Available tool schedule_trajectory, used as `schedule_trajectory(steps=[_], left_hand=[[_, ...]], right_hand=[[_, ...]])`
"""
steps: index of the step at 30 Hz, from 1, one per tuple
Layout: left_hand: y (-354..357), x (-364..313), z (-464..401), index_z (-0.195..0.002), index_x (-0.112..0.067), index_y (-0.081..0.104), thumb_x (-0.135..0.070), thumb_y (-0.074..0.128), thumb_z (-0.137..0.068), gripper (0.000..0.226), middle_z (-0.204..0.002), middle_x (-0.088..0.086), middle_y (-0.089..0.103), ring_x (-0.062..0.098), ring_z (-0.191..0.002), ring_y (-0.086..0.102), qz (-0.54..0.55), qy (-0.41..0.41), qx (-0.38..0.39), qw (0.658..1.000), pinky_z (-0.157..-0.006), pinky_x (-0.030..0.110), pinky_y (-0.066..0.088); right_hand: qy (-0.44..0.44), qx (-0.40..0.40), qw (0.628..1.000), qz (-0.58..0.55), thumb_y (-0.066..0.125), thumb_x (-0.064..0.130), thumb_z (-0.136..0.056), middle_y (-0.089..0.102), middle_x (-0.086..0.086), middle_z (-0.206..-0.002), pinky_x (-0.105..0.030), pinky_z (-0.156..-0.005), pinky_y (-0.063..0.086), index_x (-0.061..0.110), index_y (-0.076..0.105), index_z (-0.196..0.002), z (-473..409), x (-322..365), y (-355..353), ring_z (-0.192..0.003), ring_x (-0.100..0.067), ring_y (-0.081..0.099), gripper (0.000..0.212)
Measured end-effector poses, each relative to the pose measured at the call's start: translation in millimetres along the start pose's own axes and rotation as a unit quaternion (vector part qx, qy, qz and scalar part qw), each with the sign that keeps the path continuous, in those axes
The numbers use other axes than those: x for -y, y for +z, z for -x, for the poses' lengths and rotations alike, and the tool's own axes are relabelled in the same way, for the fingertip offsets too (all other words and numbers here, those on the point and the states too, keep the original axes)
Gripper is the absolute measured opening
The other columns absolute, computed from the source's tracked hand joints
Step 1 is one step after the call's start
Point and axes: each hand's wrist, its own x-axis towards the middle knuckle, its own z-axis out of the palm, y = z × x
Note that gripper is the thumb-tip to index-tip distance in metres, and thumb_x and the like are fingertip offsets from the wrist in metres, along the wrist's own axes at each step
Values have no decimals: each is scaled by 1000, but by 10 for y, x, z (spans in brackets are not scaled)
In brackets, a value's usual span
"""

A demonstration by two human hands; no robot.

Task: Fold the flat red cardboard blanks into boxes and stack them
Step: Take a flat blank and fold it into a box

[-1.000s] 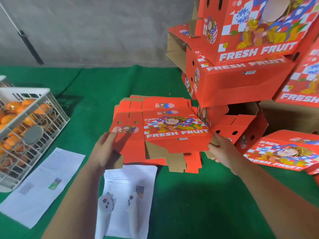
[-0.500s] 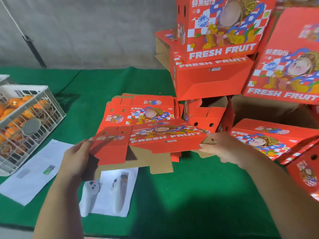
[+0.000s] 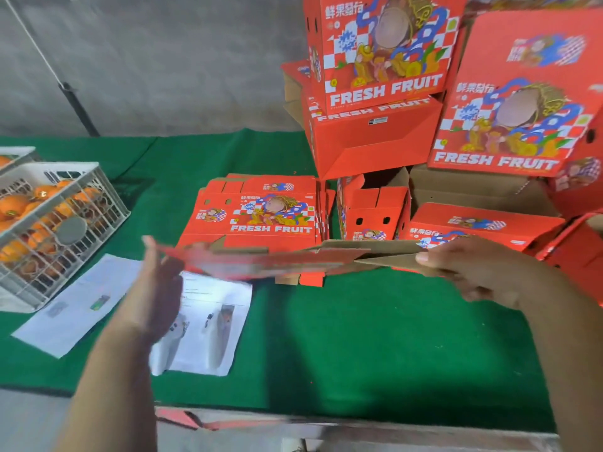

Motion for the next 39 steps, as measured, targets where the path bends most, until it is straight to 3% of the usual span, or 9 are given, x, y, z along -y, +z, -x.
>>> schedule_trajectory(steps=[7, 9, 13, 20, 23, 25, 30, 33, 39], left_hand=[[899, 361, -92, -125, -22, 61, -51, 23, -112, 50, -144, 16, 58, 26, -122, 58, 204, 17, -107, 973, -91, 32, 49], [945, 424, -149, -133, -22, 59, -52, 25, -111, 51, -148, 16, 57, 25, -121, 60, 220, 20, -120, 968, -98, 36, 49], [999, 396, -258, -154, -21, 48, -51, 23, -112, 57, -148, 9, 60, 32, -138, 56, 199, 39, -57, 978, -119, 56, 37], [1392, 438, -220, -139, -29, 64, -77, 10, -100, 83, -136, 6, 70, 21, -129, 63, 121, 24, -17, 992, -117, 50, 40], [1672, 493, -167, -104, -33, 80, -81, 11, -95, 84, -99, 1, 80, 13, -94, 77, 84, -5, 20, 996, -81, 30, 59], [1796, 477, -120, -122, -28, 72, -89, 23, -89, 86, -106, 16, 78, 23, -92, 78, 40, -3, 11, 999, -70, 32, 62], [1637, 470, -146, -132, -30, 61, -93, 46, -81, 82, -127, 16, 69, 32, -116, 68, -18, 70, 39, 997, -99, 51, 57], [1478, 498, -141, -133, -42, 64, -87, 51, -84, 67, -156, 11, 48, 34, -149, 41, -59, 73, 46, 995, -117, 61, 39], [1412, 442, -20, -128, -41, 68, -62, 63, -88, 46, -162, 14, 40, 32, -147, 45, -76, 105, 128, 983, -117, 60, 40]], right_hand=[[2, -98, 995, -26, 70, 41, -87, 53, -8, -62, -30, -57, 46, 14, 71, -76, 14, -218, -197, -51, -18, 48, 30], [-19, -123, 989, -81, 64, 70, -82, 71, -5, -90, -38, -85, 53, 14, 79, -90, 28, -284, -235, -80, -19, 63, 58], [-86, -110, 943, -303, 38, 87, -74, 59, 7, -143, -39, -125, 17, 30, 64, -135, 20, -450, -188, -135, -12, 42, 88], [-126, -148, 958, -209, 33, 100, -66, 38, 14, -160, -41, -122, 11, 37, 40, -153, -119, -470, 162, -145, -3, 32, 107], [-142, -127, 963, -192, 44, 99, -64, 52, 2, -152, -42, -118, 31, 37, 57, -136, -204, -411, 488, -133, -15, 49, 96], [-119, -149, 942, -276, 57, 102, -50, 60, -8, -140, -53, -114, 42, 30, 57, -138, -295, -416, 644, -125, -28, 58, 114], [-65, -225, 917, -323, 44, 92, -79, 70, -6, -108, -59, -104, 50, 25, 60, -129, -416, -397, 617, -109, -35, 68, 85], [-42, -227, 929, -290, 41, 106, -56, 70, -8, -121, -57, -97, 54, 31, 53, -133, -482, -375, 511, -108, -33, 69, 108], [-69, -61, 953, -288, 94, 57, -62, 35, 11, -152, -45, -77, 60, 68, -1, -150, -526, -525, 326, -111, -21, 67, 130]])
